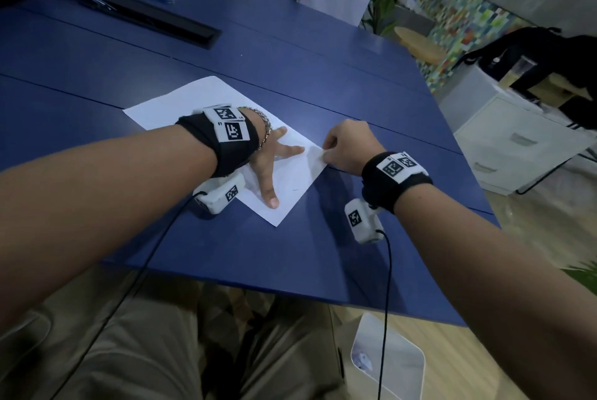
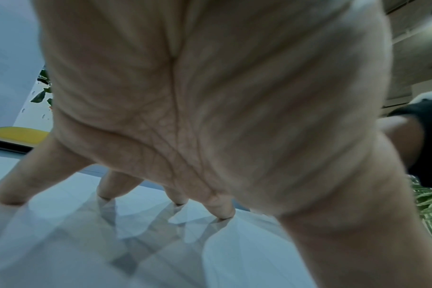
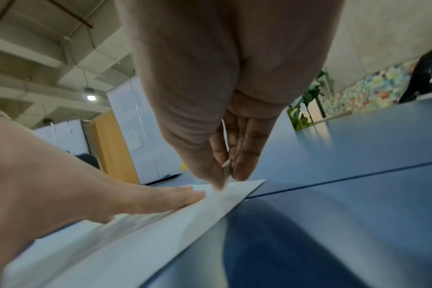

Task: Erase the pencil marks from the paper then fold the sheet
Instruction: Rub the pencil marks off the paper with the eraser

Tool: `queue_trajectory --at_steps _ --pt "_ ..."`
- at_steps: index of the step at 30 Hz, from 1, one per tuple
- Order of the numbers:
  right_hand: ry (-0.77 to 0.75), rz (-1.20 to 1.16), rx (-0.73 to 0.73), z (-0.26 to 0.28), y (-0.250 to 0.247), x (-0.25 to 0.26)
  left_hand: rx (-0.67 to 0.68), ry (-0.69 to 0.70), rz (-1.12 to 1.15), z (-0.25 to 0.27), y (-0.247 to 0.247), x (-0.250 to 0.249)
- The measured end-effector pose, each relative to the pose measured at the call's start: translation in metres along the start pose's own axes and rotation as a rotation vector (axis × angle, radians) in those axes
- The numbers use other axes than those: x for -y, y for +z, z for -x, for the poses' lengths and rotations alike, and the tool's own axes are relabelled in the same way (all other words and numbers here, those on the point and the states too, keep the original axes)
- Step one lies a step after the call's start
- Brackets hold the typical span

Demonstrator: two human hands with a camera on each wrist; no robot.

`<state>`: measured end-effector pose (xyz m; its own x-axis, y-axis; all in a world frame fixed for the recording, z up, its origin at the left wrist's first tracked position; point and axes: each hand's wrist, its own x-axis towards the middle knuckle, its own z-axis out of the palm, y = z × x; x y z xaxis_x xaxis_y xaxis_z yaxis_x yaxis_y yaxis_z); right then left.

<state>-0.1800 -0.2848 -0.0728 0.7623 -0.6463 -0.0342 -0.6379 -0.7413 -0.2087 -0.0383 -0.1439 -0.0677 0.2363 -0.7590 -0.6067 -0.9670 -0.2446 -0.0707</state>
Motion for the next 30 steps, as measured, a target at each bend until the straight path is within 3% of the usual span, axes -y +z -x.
queue_trajectory --at_steps 5,9,14,19,23,30 --pt "-0.093 -0.077 0.02 0.009 0.008 0.0 0.011 -0.009 0.017 -0.001 0.0 0.003" --pt "-0.07 -0.094 -0.022 0.017 0.013 -0.016 0.012 -0.044 0.009 0.009 0.002 -0.004" --pt "-0.012 -0.151 -0.063 0.03 0.011 -0.035 -0.119 -0.079 -0.137 0.014 0.016 -0.001" --pt "-0.065 -0.234 -0.091 0.03 -0.001 -0.023 -0.209 -0.05 -0.109 0.011 0.024 0.013" --pt "-0.128 -0.179 -0.026 0.014 0.002 -0.006 -0.232 -0.07 -0.001 0.004 0.027 0.012" --pt "-0.14 -0.117 0.021 -0.015 0.011 0.01 -0.17 -0.078 0.02 -0.004 0.034 0.014"
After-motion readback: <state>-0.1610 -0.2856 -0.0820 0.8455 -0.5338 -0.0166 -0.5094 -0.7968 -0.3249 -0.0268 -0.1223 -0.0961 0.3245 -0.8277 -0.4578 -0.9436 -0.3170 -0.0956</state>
